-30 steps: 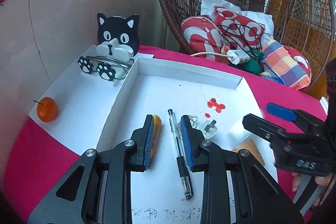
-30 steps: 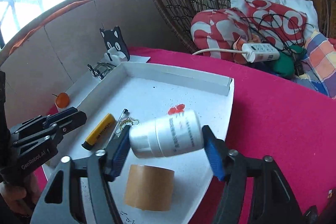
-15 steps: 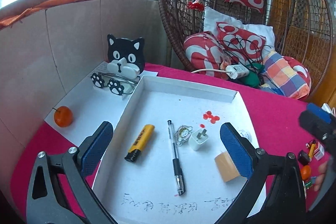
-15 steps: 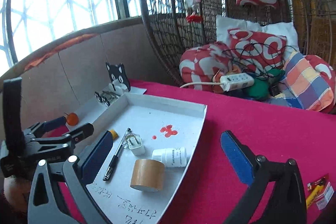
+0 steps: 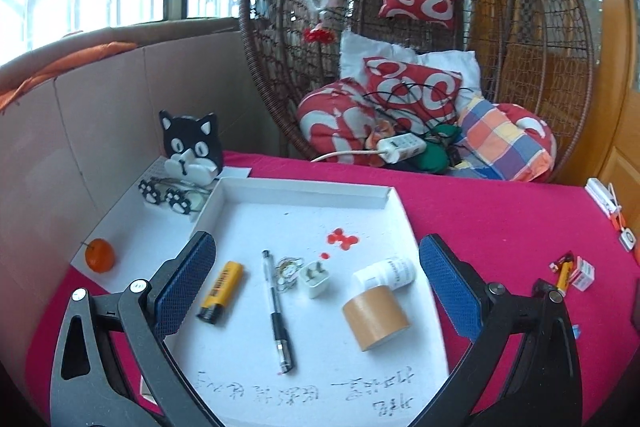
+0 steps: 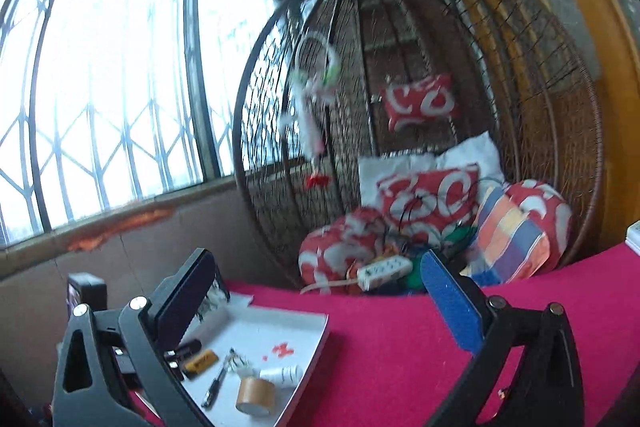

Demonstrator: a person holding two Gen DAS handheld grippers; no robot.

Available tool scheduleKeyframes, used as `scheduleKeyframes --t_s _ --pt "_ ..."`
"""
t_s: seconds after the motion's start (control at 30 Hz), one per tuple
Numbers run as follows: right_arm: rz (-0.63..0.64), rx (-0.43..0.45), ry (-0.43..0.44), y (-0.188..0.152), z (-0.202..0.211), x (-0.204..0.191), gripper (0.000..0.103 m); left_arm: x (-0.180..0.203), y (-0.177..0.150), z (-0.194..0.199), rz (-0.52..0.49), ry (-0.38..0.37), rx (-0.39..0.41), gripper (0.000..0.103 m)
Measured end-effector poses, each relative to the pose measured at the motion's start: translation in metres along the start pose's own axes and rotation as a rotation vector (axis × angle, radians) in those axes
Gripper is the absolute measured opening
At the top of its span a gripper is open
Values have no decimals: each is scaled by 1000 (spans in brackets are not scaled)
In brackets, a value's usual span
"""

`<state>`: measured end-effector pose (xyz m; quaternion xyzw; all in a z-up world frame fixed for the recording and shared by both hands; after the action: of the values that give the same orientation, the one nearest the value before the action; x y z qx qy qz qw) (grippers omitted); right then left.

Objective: Organize rigid objects
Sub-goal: 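Move both tools back over the pile of items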

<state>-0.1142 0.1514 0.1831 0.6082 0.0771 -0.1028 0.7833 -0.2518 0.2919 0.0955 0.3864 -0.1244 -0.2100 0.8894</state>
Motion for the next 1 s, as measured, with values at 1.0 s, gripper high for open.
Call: scheduleKeyframes --t_s 1.0 --pt "-319 -15 -289 -56 97 164 103 261 -154 -68 -631 -328 -431 103"
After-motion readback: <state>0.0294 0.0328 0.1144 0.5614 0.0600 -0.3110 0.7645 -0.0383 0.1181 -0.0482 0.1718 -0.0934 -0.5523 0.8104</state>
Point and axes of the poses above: each gripper's, at about its wrist camera, not at the fingertips, and z roughly against the way its jaws point, x to its right, y to its top, the point moved 6 cm from there along -z, roughly the way its jaws point, and after that the axes turned 11 degrees about -x, right-handed, at the moved point
